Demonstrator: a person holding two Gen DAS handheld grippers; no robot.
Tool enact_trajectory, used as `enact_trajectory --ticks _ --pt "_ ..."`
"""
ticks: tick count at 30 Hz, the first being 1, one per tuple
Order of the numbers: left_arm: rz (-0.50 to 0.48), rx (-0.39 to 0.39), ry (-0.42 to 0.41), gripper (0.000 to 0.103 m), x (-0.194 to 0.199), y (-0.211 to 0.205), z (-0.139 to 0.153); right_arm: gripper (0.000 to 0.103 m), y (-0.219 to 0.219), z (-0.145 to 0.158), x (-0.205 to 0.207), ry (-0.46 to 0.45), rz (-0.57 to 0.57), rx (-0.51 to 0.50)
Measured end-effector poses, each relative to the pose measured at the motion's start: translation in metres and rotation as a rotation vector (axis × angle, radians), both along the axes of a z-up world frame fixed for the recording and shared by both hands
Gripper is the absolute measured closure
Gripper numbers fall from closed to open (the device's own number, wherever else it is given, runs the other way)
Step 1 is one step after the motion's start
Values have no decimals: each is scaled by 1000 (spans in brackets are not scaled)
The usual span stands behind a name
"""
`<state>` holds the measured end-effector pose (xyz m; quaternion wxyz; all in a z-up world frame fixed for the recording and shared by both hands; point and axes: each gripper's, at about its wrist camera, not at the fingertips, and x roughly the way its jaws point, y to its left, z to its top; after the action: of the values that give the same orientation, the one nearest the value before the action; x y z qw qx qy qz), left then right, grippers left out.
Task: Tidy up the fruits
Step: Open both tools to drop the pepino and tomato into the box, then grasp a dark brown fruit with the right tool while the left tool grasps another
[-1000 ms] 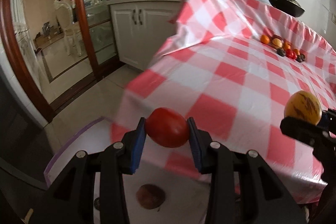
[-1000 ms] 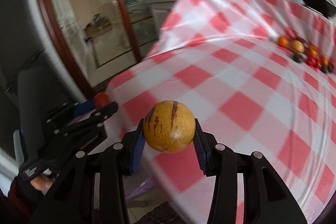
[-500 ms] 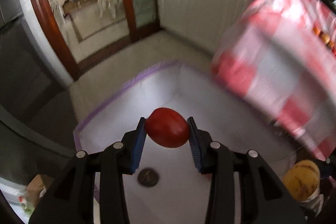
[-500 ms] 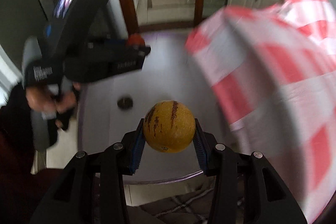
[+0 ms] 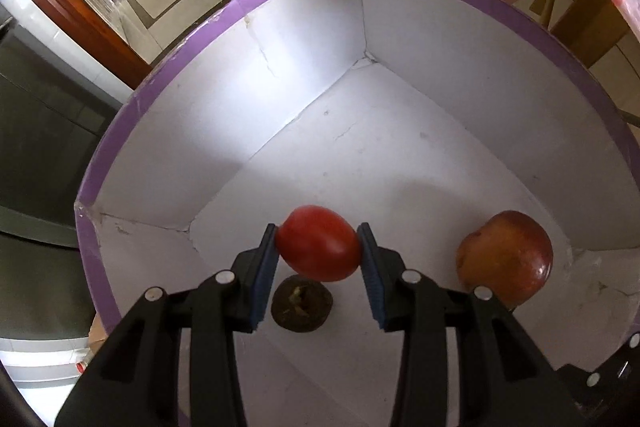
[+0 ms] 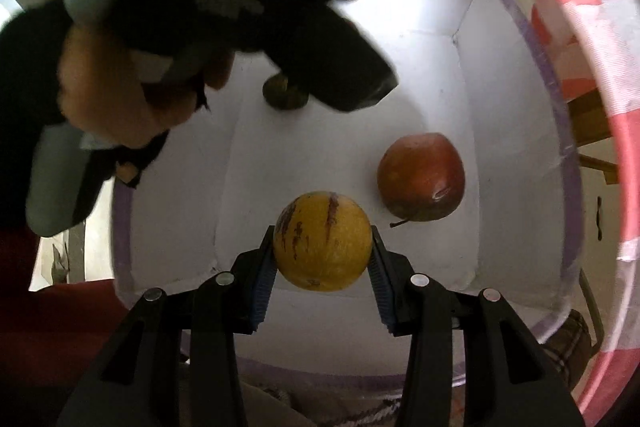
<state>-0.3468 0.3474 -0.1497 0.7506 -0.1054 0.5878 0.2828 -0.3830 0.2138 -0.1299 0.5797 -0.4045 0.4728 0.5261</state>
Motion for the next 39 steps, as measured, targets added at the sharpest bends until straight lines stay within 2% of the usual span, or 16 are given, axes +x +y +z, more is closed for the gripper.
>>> enact_trajectory --ticks 2,4,5,6,7,12,16,18,19,22,23,25,28,32,35,39 --pt "10 0 1 58 -2 4 -2 59 -1 -2 -1 3 -3 -9" --pt "20 2 1 45 -1 2 -3 58 -2 -2 -2 2 -10 -13" --pt "24 4 0 41 0 2 -2 53 1 -3 2 3 -14 -10" --pt "28 8 -2 31 4 1 0 45 0 -1 3 3 -20 -2" --pt "30 18 -9 22 4 1 3 42 0 4 3 8 -31 13" --pt "54 51 -53 21 1 3 21 39 -12 43 6 32 -53 120" --pt "108 185 -208 19 -5 0 78 38 -34 100 22 29 -83 287" --pt "131 231 -310 11 -1 -6 117 29 -50 136 36 17 -117 393" --pt "132 239 -351 5 1 -11 132 27 -62 157 45 -3 -147 460" --pt "90 246 -484 2 26 -34 182 21 -107 204 74 -115 -264 609" --pt "64 239 -506 2 38 -45 193 16 -124 216 89 -156 -314 648" --pt "-22 186 -544 2 73 -74 215 16 -167 236 116 -251 -452 710" --pt "-119 86 -593 2 125 -121 228 16 -226 248 166 -348 -672 720" --pt "-271 -68 -637 2 205 -196 218 16 -307 235 238 -394 -983 676" --pt "-341 -163 -638 2 265 -249 203 16 -360 216 292 -417 -1175 607" --pt "-396 -195 -643 2 334 -304 193 16 -413 200 352 -446 -1343 528"
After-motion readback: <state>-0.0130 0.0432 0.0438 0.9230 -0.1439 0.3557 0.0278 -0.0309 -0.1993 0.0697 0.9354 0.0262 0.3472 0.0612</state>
